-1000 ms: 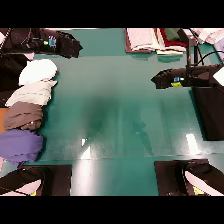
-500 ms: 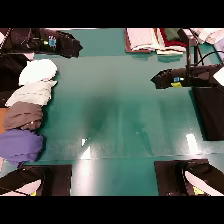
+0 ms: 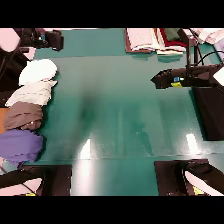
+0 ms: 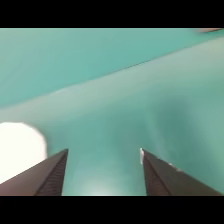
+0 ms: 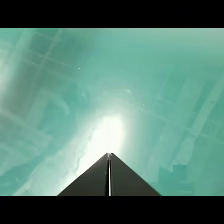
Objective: Fold the shirts.
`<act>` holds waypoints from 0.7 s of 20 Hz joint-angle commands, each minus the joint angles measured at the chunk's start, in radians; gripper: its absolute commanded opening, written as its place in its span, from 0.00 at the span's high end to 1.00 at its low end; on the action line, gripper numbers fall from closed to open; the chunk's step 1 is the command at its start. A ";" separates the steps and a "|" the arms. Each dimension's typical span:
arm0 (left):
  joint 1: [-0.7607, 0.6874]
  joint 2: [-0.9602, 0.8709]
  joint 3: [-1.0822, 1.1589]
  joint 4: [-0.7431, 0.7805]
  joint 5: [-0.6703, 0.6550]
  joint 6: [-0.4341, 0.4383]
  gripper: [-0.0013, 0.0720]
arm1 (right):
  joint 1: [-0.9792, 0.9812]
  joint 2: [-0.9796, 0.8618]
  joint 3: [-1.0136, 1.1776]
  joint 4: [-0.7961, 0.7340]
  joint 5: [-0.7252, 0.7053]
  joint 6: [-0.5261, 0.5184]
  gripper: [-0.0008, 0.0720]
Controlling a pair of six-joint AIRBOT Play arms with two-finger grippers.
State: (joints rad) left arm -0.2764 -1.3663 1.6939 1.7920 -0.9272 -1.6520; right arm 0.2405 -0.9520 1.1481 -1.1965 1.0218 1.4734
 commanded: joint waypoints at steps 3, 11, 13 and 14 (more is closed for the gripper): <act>0.249 -0.262 0.000 -0.035 0.012 -0.068 0.24 | 0.001 0.000 0.000 0.000 0.000 0.000 0.97; 0.335 -0.483 0.000 -0.098 0.150 -0.068 0.24 | 0.001 0.000 0.000 0.000 0.000 0.000 0.97; 0.335 -0.487 0.001 -0.099 0.171 -0.068 0.24 | 0.001 0.000 0.000 0.000 -0.001 0.000 0.97; 0.335 -0.486 0.002 -0.098 0.175 -0.069 0.24 | 0.001 0.000 0.000 0.000 -0.001 0.000 0.97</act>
State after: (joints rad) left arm 0.0502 -1.8278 1.6943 1.6997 -0.7944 -1.7187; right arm 0.2405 -0.9524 1.1481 -1.1965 1.0206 1.4734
